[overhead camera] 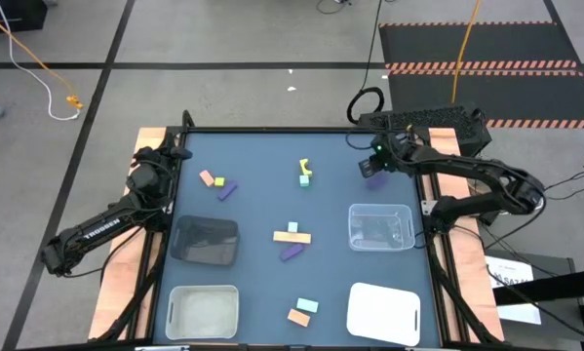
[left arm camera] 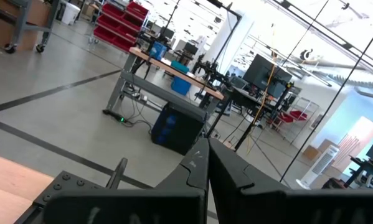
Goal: Sort & place blocks by color
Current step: Put the right green block into the transparent bin
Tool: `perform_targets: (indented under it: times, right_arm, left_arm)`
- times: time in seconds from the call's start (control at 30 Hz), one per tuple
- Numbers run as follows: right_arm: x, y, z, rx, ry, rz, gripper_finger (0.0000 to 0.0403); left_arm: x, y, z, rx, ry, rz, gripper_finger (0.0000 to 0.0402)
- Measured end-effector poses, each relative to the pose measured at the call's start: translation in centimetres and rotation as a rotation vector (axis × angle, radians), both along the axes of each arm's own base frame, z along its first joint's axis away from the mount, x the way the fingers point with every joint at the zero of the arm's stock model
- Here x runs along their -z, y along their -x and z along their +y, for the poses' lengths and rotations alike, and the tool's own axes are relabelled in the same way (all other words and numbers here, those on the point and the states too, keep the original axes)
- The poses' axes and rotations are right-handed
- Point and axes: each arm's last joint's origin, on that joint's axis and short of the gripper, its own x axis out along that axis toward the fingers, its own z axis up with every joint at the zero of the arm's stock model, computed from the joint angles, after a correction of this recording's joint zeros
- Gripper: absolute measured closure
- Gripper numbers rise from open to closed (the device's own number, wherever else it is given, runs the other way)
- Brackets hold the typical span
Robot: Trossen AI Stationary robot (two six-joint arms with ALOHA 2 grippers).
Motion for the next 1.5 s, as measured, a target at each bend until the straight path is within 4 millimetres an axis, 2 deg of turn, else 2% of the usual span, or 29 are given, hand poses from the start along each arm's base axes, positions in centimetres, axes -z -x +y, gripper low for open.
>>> perform_targets:
  times: [0.3, 0.6, 0.8, 0.97, 1.1, 1.5]
  right_arm:
    - [-5.3, -0.5, 1.0, -0.116, 0.264, -0.299, 0.0292]
    - [-11.2, -3.0, 4.3, -0.527, 0.476, -0.855, 0.0292]
    - [-13.6, -4.3, 6.8, -0.732, 0.579, -1.123, 0.0292]
    - [-13.6, -5.2, 8.3, -0.807, 0.583, -1.154, 0.0292]
    - [-13.1, -5.8, 9.1, -0.833, 0.507, -1.146, 0.0292]
    - [-8.5, -6.3, 12.6, -0.708, -0.175, -0.940, 0.0292]
  left_arm:
    - [0.0, 0.0, 0.0, 0.000, 0.000, 0.000, 0.0392]
    - [0.0, 0.0, 0.0, 0.000, 0.000, 0.000, 0.0392]
    - [0.0, 0.0, 0.0, 0.000, 0.000, 0.000, 0.0392]
    - [0.0, 0.0, 0.0, 0.000, 0.001, 0.001, 0.0392]
    - [0.0, 0.0, 0.0, 0.001, 0.000, 0.001, 0.0392]
    - [0.0, 0.0, 0.0, 0.000, 0.000, 0.000, 0.0392]
